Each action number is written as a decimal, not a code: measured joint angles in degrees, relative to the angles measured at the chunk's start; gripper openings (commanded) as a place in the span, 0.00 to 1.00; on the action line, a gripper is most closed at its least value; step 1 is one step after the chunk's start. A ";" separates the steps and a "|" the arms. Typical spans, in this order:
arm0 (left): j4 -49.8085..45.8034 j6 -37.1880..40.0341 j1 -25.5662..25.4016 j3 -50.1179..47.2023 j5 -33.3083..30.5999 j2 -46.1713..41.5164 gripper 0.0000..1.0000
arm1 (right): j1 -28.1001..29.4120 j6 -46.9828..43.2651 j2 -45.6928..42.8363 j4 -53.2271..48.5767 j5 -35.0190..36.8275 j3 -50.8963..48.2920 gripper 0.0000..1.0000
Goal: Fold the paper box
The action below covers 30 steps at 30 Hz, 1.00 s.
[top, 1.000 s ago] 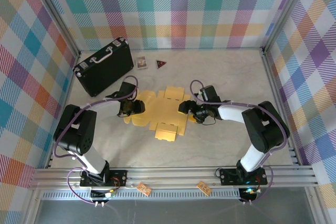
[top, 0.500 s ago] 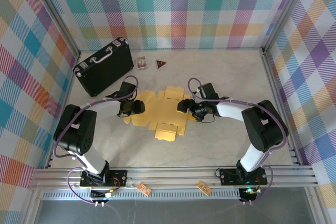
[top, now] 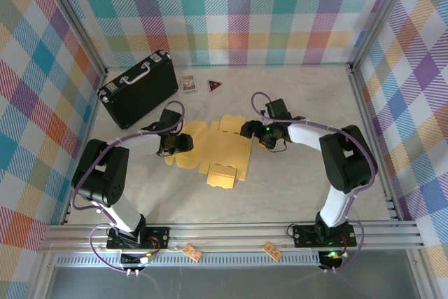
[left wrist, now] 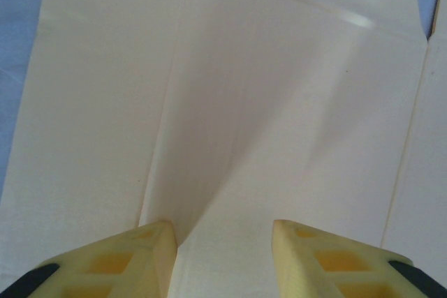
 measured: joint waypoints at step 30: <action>0.17 0.02 0.00 0.00 -0.04 0.02 0.42 | 3.34 4.07 -3.45 1.90 -9.68 -2.01 0.78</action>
